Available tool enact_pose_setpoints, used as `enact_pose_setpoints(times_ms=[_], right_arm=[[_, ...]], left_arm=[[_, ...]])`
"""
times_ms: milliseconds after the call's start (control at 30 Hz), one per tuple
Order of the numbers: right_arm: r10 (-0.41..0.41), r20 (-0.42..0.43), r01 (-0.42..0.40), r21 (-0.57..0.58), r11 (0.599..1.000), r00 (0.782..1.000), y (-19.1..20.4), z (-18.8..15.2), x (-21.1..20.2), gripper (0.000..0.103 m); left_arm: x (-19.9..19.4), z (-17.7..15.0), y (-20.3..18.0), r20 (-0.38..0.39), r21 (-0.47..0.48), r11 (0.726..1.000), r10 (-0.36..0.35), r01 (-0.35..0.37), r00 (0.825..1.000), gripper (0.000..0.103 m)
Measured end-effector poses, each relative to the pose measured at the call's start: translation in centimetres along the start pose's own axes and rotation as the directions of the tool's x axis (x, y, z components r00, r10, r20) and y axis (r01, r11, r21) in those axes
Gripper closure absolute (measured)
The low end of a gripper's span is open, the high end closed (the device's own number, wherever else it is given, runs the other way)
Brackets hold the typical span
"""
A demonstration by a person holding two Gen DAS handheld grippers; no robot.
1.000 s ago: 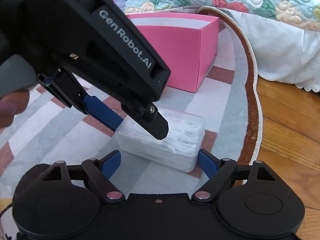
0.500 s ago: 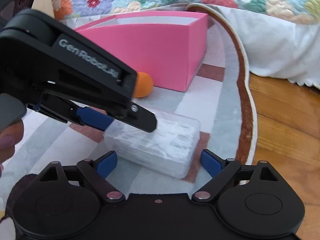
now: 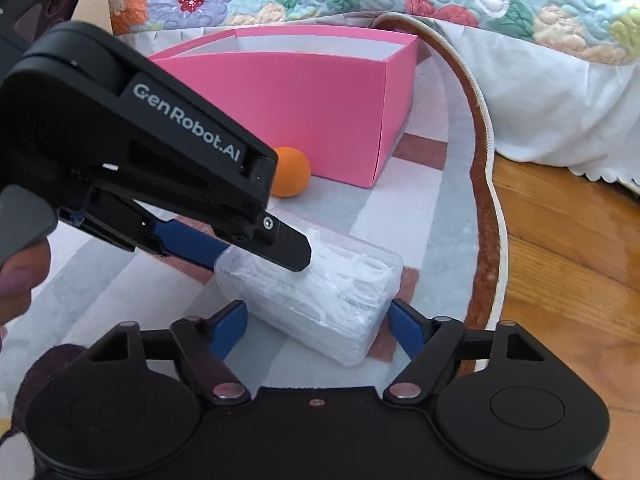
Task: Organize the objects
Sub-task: 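Close the left tool on the clear plastic floss box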
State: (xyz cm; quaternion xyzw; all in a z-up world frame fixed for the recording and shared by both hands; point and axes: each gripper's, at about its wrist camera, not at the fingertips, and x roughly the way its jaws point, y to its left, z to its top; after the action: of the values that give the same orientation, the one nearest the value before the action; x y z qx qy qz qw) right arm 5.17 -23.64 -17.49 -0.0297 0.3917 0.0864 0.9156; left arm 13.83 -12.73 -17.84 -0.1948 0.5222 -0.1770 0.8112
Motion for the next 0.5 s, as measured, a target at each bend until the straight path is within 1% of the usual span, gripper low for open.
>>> enact_pose_setpoints(times_ms=[133,233,367,433,500], right_arm=[[0.005,-0.027,-0.005,-0.011,1.0,1.0,0.7,0.2,-0.8,0.024],[0.008,-0.035,-0.009,-0.048,0.999,0.999,1.6,0.4,-2.0,0.024],[0.027,-0.059,-0.032,-0.086,0.996,0.998,2.9,0.9,-3.9,0.024],[0.011,-0.057,-0.018,-0.121,0.992,0.998,3.9,1.1,-4.9,0.024],[0.001,-0.051,-0.008,-0.127,0.992,0.999,4.5,1.6,-5.7,0.024]], left_arm=[[-1.2,-0.7,-0.2,-0.01,0.019,1.0,0.011,-0.011,1.0,0.058],[-2.9,-1.2,-0.2,-0.023,0.023,1.0,0.009,-0.009,1.0,0.058],[-5.2,-1.4,0.4,-0.064,-0.021,1.0,0.005,-0.006,0.998,0.058],[-6.3,-1.3,0.2,-0.065,-0.024,1.0,0.003,-0.005,0.998,0.058],[-7.5,-1.2,-0.4,-0.054,-0.004,1.0,0.017,-0.017,0.998,0.058]])
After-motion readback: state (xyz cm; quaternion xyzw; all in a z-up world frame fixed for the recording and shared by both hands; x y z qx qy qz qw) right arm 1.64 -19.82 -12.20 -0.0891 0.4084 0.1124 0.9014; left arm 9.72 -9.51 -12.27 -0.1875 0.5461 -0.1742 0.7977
